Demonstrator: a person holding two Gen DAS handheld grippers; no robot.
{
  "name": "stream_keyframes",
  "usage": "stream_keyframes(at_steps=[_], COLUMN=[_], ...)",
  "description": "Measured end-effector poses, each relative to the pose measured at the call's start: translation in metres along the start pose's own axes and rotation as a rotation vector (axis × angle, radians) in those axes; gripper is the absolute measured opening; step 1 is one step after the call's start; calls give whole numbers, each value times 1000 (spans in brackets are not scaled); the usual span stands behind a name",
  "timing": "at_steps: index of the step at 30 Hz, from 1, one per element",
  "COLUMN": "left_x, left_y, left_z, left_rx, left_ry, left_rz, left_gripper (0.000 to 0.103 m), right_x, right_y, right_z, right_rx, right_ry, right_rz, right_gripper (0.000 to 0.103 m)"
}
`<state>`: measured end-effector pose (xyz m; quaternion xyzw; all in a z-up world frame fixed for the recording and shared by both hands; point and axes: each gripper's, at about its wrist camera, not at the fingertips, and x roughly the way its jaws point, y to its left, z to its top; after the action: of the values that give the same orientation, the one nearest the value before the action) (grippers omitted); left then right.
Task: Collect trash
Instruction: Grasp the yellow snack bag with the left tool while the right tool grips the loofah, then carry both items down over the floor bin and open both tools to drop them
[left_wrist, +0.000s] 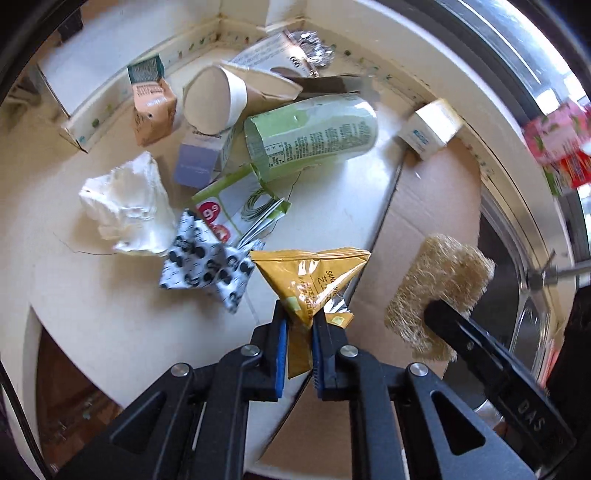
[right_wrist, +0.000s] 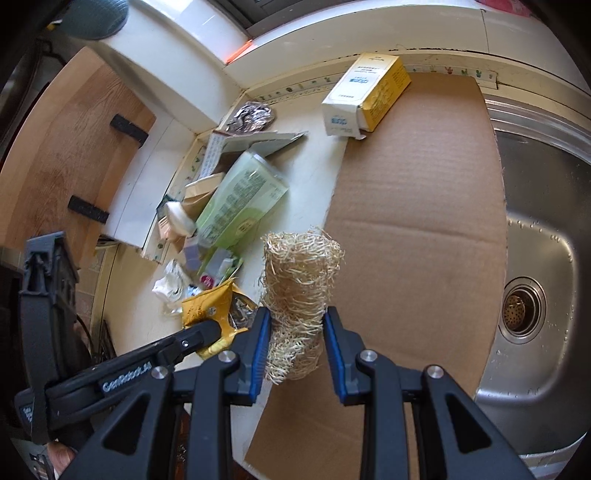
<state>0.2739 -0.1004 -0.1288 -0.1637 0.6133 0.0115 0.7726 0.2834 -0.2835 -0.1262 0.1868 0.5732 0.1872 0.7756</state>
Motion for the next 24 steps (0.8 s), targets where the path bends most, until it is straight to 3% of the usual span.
stream_keyframes(at_steps=[8,16,20,24], left_x=[-58,-108,-115,-107], left_y=[34,114,143,167], left_z=[-60,-126,-158,-192], left_rx=[155,196,246,311], left_ry=[-77,-160,-206,-205], left_rz=[27,-10,-9,11], left_gripper=[9,9,9,9], right_x=[-16,-33,-32,-22], right_y=[42,101,130,143], right_z=[-56,-146,-198,-251], right_rx=[-49,-67,-83,-54], right_ry=[6,-32,-56,-52], right_rz=[10,-32,-64,-90], right_gripper=[29,29,29,29])
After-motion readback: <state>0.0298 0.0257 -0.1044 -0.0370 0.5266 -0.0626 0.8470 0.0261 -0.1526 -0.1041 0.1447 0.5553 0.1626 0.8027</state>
